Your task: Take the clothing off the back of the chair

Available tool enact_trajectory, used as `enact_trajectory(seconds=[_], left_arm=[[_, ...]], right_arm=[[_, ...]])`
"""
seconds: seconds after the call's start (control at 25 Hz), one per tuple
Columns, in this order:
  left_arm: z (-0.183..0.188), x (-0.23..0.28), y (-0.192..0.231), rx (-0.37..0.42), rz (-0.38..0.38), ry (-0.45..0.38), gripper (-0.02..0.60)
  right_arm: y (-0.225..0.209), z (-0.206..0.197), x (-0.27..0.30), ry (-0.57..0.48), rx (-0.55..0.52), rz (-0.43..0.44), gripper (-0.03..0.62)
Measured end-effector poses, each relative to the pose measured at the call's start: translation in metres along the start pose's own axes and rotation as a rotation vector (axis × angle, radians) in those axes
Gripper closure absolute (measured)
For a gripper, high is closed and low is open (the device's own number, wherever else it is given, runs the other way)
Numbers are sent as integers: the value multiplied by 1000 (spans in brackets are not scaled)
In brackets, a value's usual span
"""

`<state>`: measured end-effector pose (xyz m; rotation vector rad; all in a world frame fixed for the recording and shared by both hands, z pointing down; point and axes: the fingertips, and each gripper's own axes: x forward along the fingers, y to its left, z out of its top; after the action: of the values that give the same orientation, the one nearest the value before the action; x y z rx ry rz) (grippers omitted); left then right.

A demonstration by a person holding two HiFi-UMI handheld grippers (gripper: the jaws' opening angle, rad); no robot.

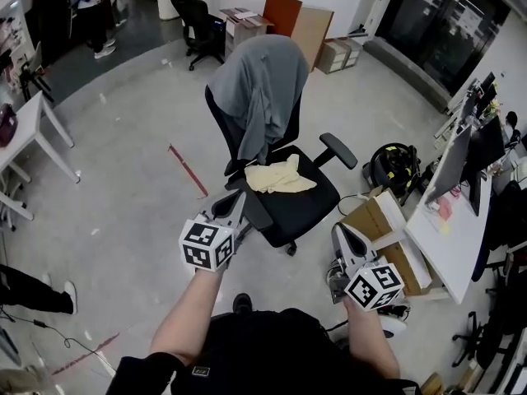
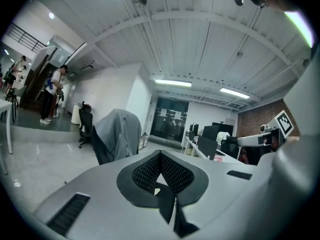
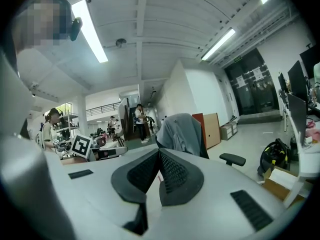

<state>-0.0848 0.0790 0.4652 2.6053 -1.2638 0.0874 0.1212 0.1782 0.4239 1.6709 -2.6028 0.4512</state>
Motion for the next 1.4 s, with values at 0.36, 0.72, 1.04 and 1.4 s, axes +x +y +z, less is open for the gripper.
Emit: enact_trajectory(seconds=[0.36, 0.72, 1.04, 1.4], left_arm=[[7, 31, 50, -22, 35, 16, 580], [15, 102, 89, 7, 104, 42, 580], [46, 188, 107, 51, 171, 75, 578], [65, 254, 138, 58, 285, 106, 577]], right_arm=[[-16, 11, 71, 11, 19, 35, 579], [-71, 24, 158, 5, 37, 120, 579], [-143, 51, 236, 23, 72, 214, 579], [-206, 66, 297, 53, 90, 285, 579]])
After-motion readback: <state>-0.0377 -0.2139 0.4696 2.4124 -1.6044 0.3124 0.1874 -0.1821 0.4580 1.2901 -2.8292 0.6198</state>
